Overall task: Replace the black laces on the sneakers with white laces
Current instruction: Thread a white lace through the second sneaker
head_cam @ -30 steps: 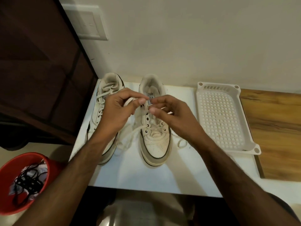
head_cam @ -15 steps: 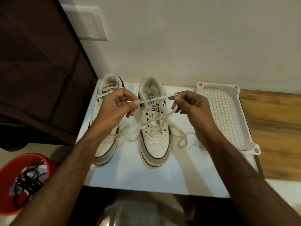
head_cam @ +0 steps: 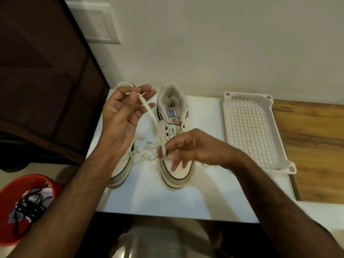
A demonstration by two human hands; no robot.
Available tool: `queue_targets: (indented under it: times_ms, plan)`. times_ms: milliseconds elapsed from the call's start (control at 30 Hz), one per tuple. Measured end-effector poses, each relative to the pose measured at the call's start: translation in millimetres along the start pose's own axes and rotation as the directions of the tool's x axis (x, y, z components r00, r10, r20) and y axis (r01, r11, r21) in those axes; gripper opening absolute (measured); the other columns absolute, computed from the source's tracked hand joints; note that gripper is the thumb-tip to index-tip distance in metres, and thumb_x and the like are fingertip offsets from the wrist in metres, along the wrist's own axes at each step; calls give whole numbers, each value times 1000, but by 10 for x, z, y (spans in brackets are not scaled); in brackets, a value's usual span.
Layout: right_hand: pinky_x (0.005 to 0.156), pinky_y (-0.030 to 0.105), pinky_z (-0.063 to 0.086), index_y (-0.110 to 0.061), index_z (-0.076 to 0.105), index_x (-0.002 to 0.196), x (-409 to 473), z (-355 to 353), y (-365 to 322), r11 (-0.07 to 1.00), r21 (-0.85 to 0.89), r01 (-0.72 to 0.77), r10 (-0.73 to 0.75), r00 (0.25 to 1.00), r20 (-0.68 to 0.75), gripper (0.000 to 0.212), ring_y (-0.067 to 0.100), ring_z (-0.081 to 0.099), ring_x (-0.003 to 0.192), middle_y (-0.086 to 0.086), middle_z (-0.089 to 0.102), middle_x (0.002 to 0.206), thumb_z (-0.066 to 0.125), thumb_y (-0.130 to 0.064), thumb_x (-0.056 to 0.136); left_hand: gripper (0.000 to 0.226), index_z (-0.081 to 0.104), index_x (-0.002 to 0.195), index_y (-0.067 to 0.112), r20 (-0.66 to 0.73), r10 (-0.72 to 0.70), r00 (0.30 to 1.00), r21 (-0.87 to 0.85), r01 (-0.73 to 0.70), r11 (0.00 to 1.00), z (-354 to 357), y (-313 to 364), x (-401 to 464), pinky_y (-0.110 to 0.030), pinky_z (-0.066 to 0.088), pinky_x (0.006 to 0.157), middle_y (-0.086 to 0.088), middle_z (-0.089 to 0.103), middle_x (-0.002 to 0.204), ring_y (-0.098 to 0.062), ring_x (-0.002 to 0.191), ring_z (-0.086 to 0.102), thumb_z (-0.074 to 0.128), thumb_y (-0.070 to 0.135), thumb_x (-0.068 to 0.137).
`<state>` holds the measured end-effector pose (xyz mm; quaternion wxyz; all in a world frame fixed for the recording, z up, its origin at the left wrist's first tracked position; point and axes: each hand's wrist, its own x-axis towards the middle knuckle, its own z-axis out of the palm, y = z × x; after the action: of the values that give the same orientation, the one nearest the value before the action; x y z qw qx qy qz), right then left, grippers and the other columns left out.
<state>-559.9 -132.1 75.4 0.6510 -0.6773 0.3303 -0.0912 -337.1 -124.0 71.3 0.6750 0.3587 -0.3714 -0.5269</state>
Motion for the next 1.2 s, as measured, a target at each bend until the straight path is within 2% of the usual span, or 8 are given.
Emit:
queue_targets:
  times_ms: [67,167,300,467,633,867,1000,1200]
  plan:
    - [59,30,50,-8,74,107,-22,-110,0,1000,-13,-11,7,959,-283,13,20,72,71,7,78,97,67,-13,97,5,56,102,5,40,-5,999,140,0,990,49,1,-19,-34,59,78,-4,75,91,-25,86,75,51,6,101]
    - [56,29,48,-17,73,95,-30,-259,100,995,-70,-71,8,758,-652,10,11,66,64,-2,77,85,64,-14,96,14,64,101,6,148,4,989,547,-85,833,101,-98,-63,-26,53,66,0,72,80,-14,66,67,54,-3,100]
    - [62,30,56,-16,69,88,31,-220,184,972,-81,-220,108,728,-677,15,8,71,67,-2,73,82,72,-30,92,24,77,112,11,463,26,886,800,-431,418,122,-266,-139,-6,41,78,5,62,94,7,86,57,67,0,94]
    - [63,27,50,-22,62,82,169,-55,185,897,-220,-384,111,676,-728,37,6,64,70,-9,67,74,77,-56,80,52,71,126,9,539,29,842,811,-528,250,74,-321,-126,-5,39,78,1,51,103,2,86,46,59,-21,85]
    - [64,30,54,-23,64,78,222,10,204,874,-239,-423,122,667,-735,26,7,65,68,-9,68,70,78,-44,80,28,75,115,14,452,112,885,845,-465,265,102,-380,-132,-4,39,79,8,61,94,7,80,53,73,2,90]
    - [54,14,49,-15,75,78,117,-98,198,937,-133,-323,141,698,-702,7,4,66,59,-3,73,67,73,-17,85,8,76,94,9,348,121,930,874,-368,316,167,-545,-153,-14,48,74,4,64,88,1,76,56,77,6,87]
    - [75,35,62,-15,76,80,95,-137,277,969,-50,-240,143,718,-681,5,12,74,71,-2,76,69,78,-16,85,8,76,92,11,295,78,952,873,-302,384,235,-638,-214,-15,46,75,6,59,90,-2,81,58,78,7,86]
    - [79,37,62,-14,77,84,90,-132,314,970,-79,-230,114,718,-687,6,8,74,72,-3,76,70,78,-18,88,9,75,95,11,288,76,955,885,-295,361,250,-737,-238,-29,51,80,5,57,94,-11,88,62,77,7,87]
